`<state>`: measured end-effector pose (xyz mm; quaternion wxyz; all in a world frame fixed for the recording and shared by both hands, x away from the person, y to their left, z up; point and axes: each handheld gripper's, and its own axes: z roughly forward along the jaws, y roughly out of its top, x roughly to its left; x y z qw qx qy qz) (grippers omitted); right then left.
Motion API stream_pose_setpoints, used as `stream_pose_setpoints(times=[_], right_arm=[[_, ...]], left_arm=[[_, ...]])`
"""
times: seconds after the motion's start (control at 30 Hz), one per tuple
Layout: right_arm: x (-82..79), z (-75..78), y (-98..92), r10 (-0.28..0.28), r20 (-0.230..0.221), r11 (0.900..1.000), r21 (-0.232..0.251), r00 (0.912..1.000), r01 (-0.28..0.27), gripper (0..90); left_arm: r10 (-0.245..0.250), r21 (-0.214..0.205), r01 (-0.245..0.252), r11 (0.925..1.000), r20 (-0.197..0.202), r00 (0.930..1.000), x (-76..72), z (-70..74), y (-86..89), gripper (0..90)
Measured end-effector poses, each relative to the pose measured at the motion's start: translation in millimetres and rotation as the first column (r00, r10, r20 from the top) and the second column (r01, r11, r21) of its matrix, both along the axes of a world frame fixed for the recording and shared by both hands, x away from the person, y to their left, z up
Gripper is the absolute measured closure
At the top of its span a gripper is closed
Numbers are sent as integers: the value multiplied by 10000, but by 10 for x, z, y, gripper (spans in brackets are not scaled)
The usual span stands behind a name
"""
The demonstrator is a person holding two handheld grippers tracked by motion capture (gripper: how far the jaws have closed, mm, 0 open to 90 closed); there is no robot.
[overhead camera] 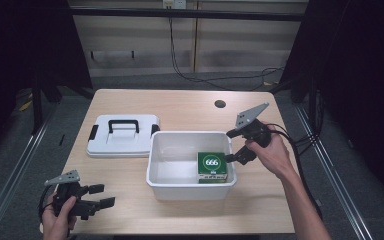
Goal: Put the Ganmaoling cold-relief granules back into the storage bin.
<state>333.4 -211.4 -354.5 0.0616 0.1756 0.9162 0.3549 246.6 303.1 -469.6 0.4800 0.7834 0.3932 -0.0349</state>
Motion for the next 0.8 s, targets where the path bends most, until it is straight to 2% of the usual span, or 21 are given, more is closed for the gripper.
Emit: stream_pose_setpoints(times=[0.1, 0.2, 0.27, 0.4, 0.5, 0.57, 0.8], right_arm=[[-63, 25, -121, -207, 180, 9988, 454, 9996, 199, 136], [-134, 18, -211, -369, 201, 9971, 677, 9991, 355, 140], [-179, -5, -255, -523, 264, 9965, 659, 9983, 505, 135], [-278, -45, -377, -929, 421, 9899, 1117, 9948, 877, 136], [-354, -74, -458, -1463, 551, 9822, 1272, 9877, 1384, 134], [-415, -99, -523, -1641, 620, 9778, 1424, 9845, 1540, 136], [-609, -215, -735, -2487, 809, 9568, 1757, 9652, 2318, 135]], left_arm=[[29, -31, -29, 10000, 17, 10000, 0, 0, 2, 160], [28, -7, -28, 10000, 6, 10000, 3, 0, 1, 160], [26, -5, -26, 10000, 13, 10000, 3, 0, -1, 160], [64, 25, -64, 10000, 42, 10000, 1, 3, 4, 160], [36, 30, -36, 10000, 71, 10000, 3, 4, 8, 160], [67, -3, -67, 10000, 53, 10000, 2, 4, 4, 160], [58, 37, -58, 10000, 50, 10000, 5, 2, 2, 160]])
